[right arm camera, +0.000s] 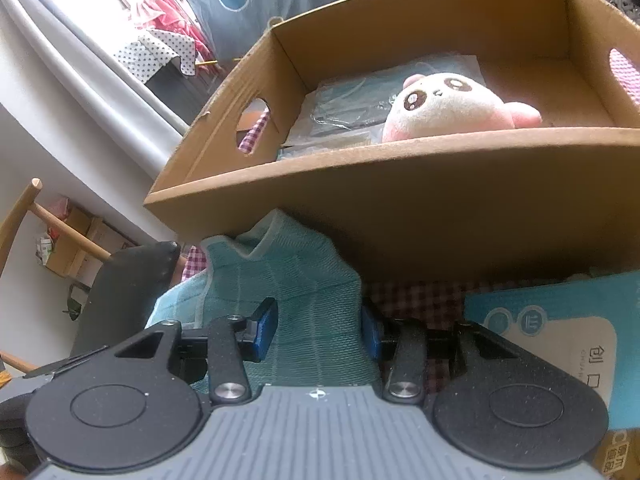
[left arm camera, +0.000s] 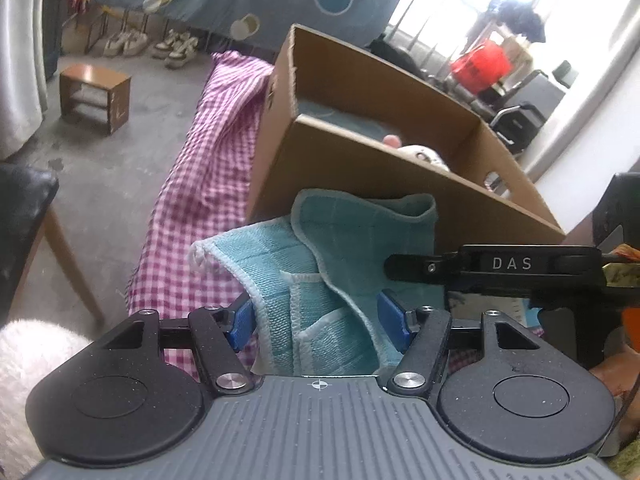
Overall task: Organize soft objects
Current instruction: 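Move both tools to the teal towel and pinch it together, then lift the teal towel with both tools and carry it over the box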
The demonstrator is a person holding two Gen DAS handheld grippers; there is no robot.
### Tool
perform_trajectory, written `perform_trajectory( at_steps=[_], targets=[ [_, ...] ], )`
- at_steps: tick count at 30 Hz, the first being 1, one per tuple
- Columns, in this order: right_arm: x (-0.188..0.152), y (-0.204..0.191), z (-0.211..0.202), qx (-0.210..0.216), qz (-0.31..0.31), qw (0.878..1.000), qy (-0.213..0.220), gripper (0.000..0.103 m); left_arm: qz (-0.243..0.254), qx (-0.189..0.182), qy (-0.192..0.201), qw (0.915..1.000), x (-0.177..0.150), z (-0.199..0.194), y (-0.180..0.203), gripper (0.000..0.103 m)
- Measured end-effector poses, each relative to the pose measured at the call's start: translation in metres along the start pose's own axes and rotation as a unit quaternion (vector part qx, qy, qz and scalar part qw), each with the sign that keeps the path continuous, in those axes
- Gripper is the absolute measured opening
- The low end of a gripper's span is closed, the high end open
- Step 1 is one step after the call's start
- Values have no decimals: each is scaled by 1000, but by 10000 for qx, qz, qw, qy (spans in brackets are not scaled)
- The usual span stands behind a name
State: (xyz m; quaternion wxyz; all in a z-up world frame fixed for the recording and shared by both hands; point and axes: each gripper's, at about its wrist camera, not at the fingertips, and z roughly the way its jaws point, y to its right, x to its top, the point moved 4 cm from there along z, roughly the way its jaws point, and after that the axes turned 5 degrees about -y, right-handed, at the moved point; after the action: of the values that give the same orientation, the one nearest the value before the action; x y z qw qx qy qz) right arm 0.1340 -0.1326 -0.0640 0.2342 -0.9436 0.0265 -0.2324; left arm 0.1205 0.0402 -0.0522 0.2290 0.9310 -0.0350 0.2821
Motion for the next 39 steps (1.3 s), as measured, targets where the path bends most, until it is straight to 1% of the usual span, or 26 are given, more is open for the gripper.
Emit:
perform_trajectory(
  at_steps=[3,5,10,11,13,14,15,16,17,19,22,26,27,30,32,34,39],
  targets=[
    [0,-3,-1,181,-49,9998,58,46,142,35,71,9999,2,2,4,63],
    [-2,-8,-2,249,-152,9995,125,46,145,73,78,9998,3,5,4,63],
    [-3,-13,4,252,-289,9991,154,46,57,-140,174,9997,7,4,0,63],
    [-2,-12,7,239,-273,9992,137,43,49,-128,165,9998,6,5,-1,63],
    [-3,-10,11,215,-253,9994,135,39,14,-25,94,10000,7,11,-4,59],
    [-2,-10,12,203,-272,9993,179,34,-4,11,86,10000,6,12,-4,57],
    [-3,-11,12,185,-301,9992,208,29,-24,62,94,9999,6,14,-5,53],
    [-2,-11,11,143,-333,9991,242,21,-42,114,92,9999,6,15,-7,46],
    [-2,-11,11,152,-334,9990,252,17,-65,173,93,9998,6,15,-8,43],
    [-3,-13,5,239,-333,9987,301,14,-103,209,150,9996,6,12,-11,35],
    [-5,-19,-6,254,-478,9976,434,12,-161,190,238,9994,6,3,-13,29],
    [-8,-29,-21,286,-665,9955,606,12,-169,246,408,9987,6,-8,-9,24],
    [-9,-31,-24,313,-715,9948,656,12,-166,223,451,9986,6,-11,-9,21],
    [-10,-37,-31,381,-810,9931,761,11,-115,106,621,9979,7,-22,-4,20],
    [-10,-40,-33,406,-867,9922,804,11,-72,24,696,9975,9,-25,1,18],
    [-10,-41,-34,403,-899,9916,842,11,-25,14,732,9973,10,-26,4,14],
    [-13,-44,-44,489,-956,9897,946,11,-75,-111,731,9972,12,-26,8,10]
  ],
)
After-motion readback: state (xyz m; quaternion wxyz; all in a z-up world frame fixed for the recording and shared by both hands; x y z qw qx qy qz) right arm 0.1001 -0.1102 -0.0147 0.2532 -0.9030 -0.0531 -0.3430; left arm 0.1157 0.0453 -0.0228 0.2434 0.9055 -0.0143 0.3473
